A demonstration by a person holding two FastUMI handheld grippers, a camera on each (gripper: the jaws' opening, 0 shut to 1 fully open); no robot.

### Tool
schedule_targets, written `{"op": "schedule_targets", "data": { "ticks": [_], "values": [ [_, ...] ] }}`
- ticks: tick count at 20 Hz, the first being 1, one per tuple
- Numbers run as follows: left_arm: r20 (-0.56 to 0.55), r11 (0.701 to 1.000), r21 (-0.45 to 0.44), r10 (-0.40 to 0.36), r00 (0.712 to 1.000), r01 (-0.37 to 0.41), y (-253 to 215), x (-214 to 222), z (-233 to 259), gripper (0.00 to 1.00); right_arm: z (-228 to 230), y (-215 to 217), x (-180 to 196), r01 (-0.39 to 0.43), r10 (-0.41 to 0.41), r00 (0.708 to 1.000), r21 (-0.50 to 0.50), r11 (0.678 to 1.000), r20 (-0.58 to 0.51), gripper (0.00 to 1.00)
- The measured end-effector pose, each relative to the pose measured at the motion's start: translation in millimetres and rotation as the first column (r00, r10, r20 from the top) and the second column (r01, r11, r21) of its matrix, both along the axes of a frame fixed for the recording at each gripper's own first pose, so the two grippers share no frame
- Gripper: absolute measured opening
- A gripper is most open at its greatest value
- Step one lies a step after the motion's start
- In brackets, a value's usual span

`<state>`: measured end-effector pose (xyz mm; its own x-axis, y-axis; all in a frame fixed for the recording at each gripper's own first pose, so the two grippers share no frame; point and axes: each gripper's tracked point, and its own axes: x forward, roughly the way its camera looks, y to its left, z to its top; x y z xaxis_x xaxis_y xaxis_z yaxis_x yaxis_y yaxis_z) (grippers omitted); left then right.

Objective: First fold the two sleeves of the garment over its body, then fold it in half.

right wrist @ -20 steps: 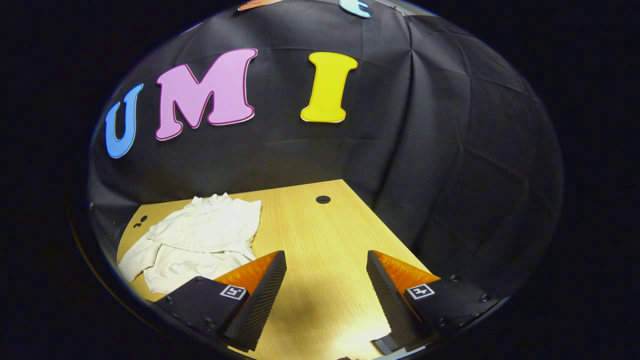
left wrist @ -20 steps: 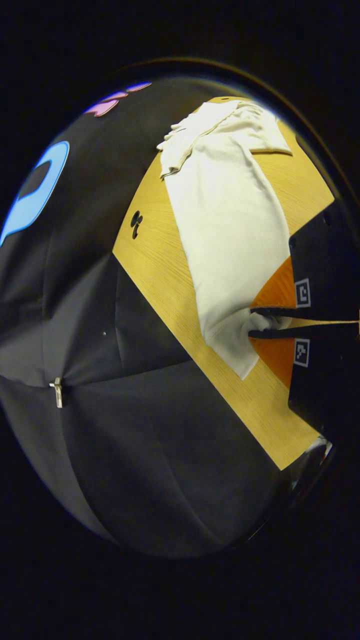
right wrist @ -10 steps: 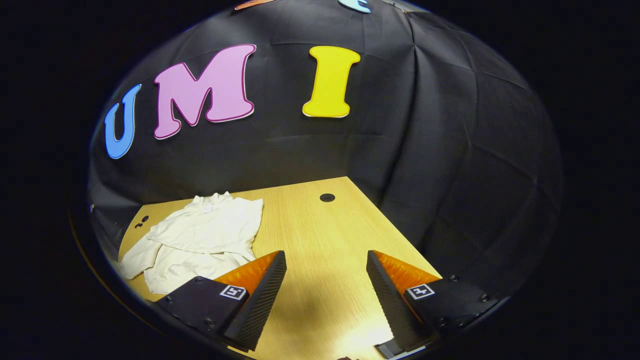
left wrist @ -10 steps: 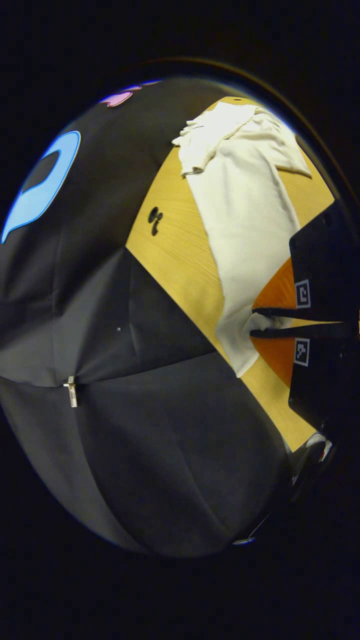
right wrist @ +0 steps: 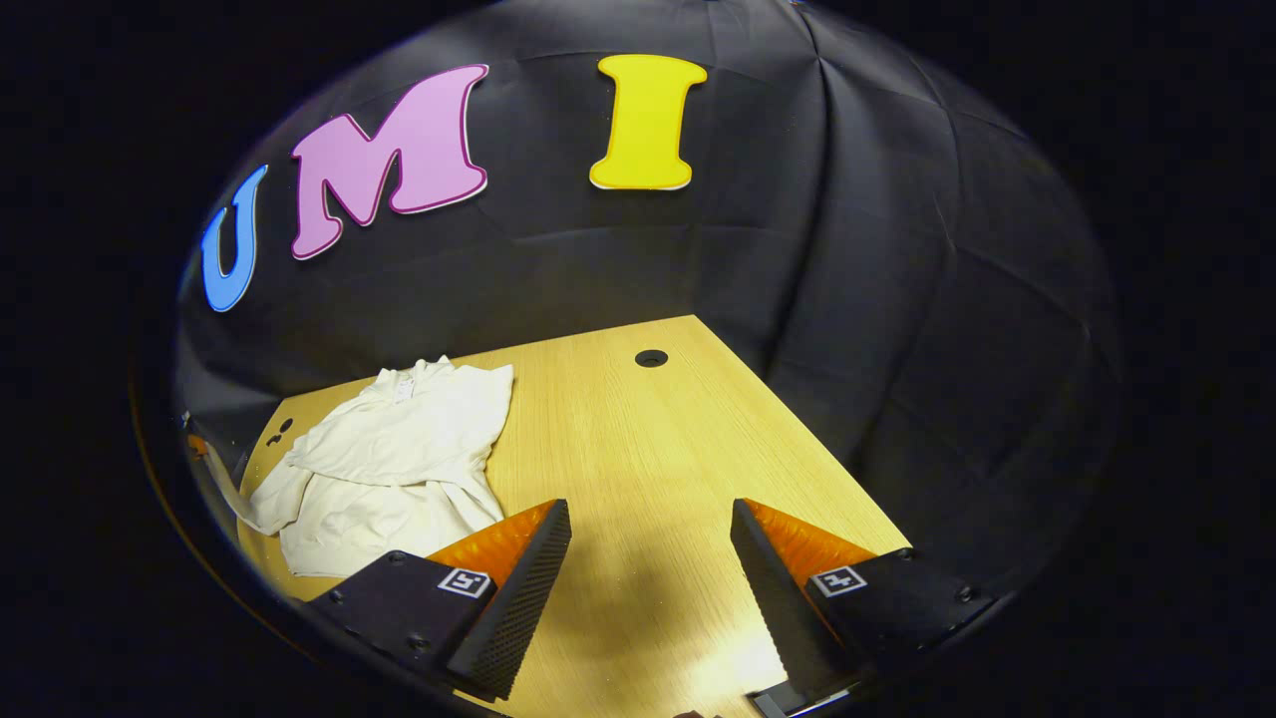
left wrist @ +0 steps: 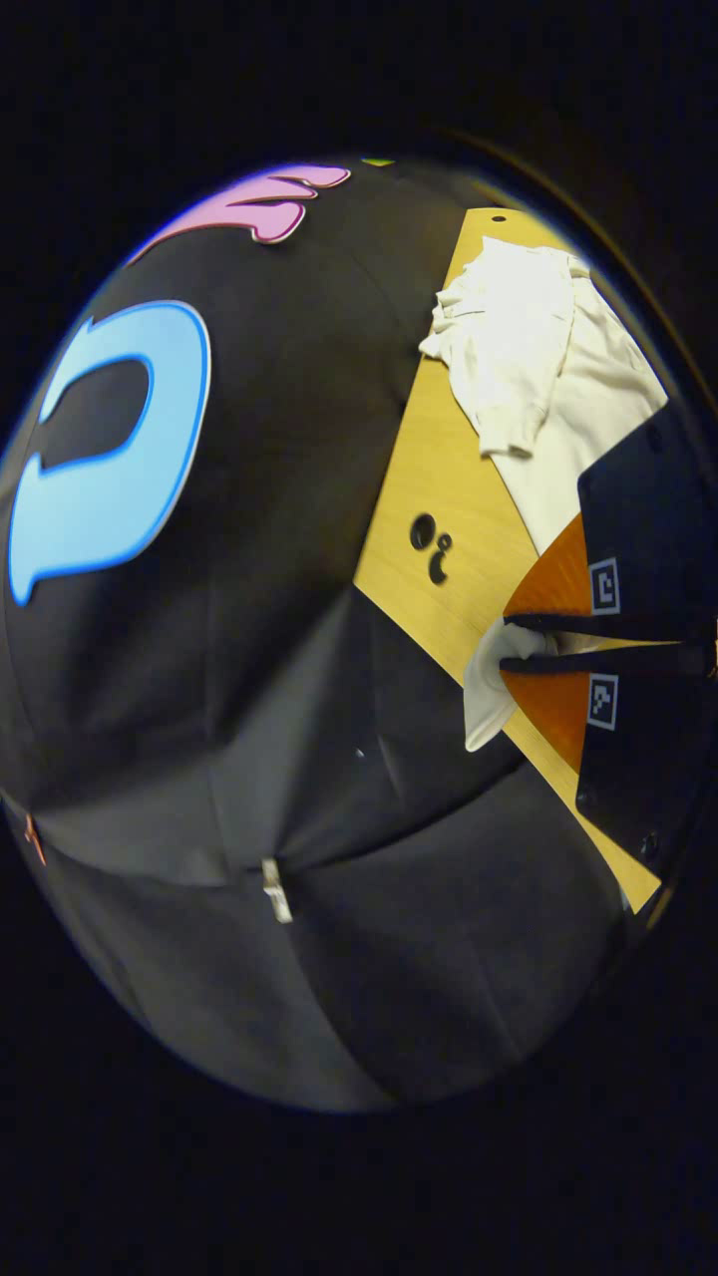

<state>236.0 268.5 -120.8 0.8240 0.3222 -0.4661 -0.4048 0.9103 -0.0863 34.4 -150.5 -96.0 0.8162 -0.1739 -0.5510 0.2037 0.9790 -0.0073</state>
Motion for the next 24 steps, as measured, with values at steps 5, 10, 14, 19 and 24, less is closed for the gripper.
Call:
{"op": "schedule_targets", "data": {
  "ticks": [5,10,14,19,24],
  "values": [
    [0.077,0.990,0.038,-0.138,0.987,0.135,-90.1,72.6,51.0,0.07,-12.3,-15.5,5.9,0.029,-0.029,1.000,0.030,0.999,-0.008,0.98],
    [0.137,0.946,0.096,-0.321,0.937,0.311,-206.4,127.4,84.2,0.07,-21.9,-19.8,12.2,0.038,-0.037,0.999,0.050,0.998,-0.022,0.99],
    [0.132,0.860,0.146,-0.507,0.852,0.489,-321.9,148.3,83.2,0.07,-28.9,-21.1,13.0,0.034,-0.033,0.999,0.044,0.998,-0.034,0.99],
    [0.086,0.733,0.186,-0.676,0.732,0.655,-458.7,160.8,52.9,0.07,-43.8,-14.9,11.2,0.045,-0.039,0.997,0.074,0.996,-0.071,0.98],
    [0.053,0.646,0.167,-0.760,0.648,0.745,-541.7,164.4,23.4,0.07,-46.8,-5.5,13.9,0.022,-0.015,0.996,0.088,0.996,-0.083,0.99]
  ]
}}
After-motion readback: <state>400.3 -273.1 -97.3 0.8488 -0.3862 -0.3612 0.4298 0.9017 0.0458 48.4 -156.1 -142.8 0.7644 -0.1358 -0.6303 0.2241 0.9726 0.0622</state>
